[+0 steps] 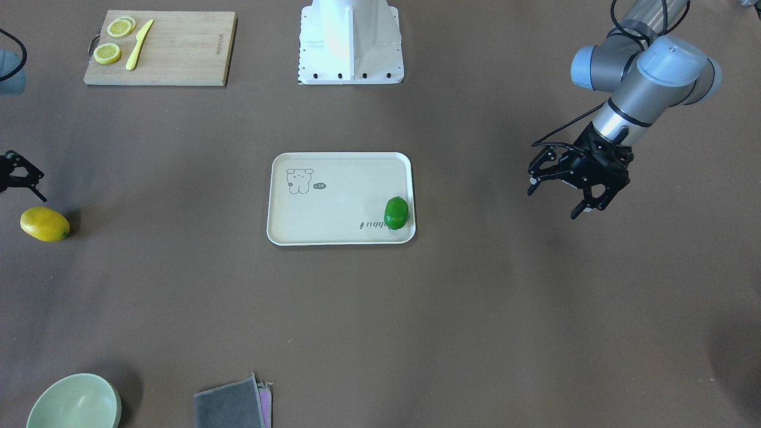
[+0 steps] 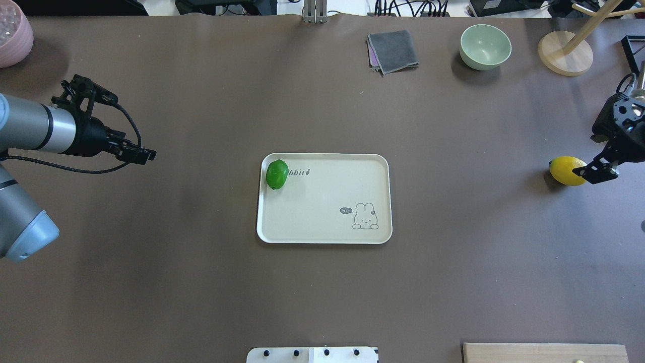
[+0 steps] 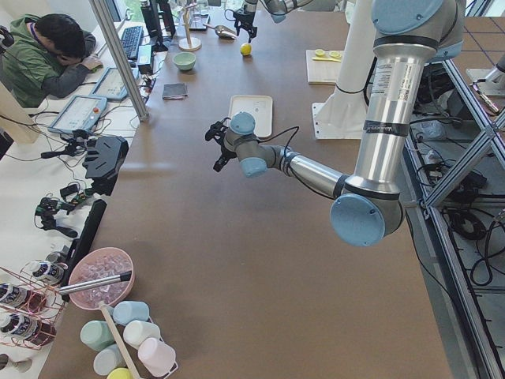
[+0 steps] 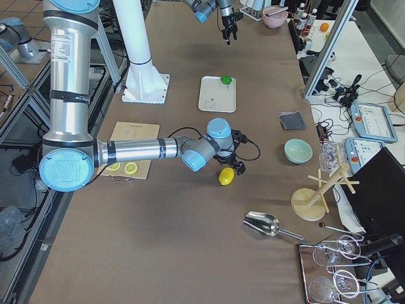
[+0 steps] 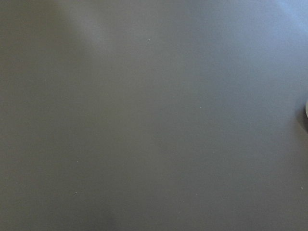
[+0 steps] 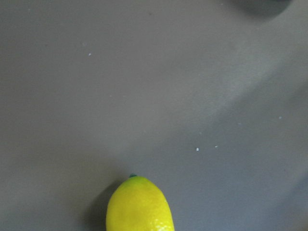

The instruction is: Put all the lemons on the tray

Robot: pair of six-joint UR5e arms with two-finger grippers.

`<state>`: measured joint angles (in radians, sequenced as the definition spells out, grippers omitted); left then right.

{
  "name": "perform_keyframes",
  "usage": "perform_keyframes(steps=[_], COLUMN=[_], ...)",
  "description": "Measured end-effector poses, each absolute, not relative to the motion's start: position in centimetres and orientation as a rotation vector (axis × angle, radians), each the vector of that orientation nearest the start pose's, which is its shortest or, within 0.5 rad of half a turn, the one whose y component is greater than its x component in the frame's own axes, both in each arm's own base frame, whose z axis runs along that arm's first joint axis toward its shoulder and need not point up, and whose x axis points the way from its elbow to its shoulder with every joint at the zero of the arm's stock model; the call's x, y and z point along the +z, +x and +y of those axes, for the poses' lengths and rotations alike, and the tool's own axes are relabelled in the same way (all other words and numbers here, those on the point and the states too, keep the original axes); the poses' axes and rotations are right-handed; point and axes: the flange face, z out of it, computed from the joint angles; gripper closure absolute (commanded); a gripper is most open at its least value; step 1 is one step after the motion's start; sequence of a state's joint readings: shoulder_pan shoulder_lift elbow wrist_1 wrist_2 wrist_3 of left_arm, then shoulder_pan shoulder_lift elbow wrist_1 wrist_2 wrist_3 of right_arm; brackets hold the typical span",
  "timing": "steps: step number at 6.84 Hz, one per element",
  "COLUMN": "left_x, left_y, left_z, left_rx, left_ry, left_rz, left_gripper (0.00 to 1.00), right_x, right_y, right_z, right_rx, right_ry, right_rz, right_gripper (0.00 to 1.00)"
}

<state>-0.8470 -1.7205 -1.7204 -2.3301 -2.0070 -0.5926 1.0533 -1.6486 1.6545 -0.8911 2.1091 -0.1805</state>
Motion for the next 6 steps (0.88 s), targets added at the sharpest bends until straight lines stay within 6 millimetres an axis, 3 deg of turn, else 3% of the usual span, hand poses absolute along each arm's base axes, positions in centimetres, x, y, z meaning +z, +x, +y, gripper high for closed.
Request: perform_keyframes(steps=[4,5,6], left_x=[42.5,42.5,42.5], left_y=[30.6,30.6,30.7], left_z=[-48.4,-48.5,-48.5], left_rx=[0.346,0.345,0.344], left_ry=[0.586,0.585,0.584], left_rz=[0.949,0.949,0.949], left_gripper=[0.02,0.02,0.02], right_x=[60.5,60.9,61.6], right_y=[-19.1,-19.7,-20.2], right_z=[-46.1,-46.4,-46.7], right_rx=[-0.88,-0.884,-0.883], right_ry=[0.565,0.558,0.548], right_rz=[-0.596,-0.586,-0.572], right_gripper=[0.01,0.24,0.81])
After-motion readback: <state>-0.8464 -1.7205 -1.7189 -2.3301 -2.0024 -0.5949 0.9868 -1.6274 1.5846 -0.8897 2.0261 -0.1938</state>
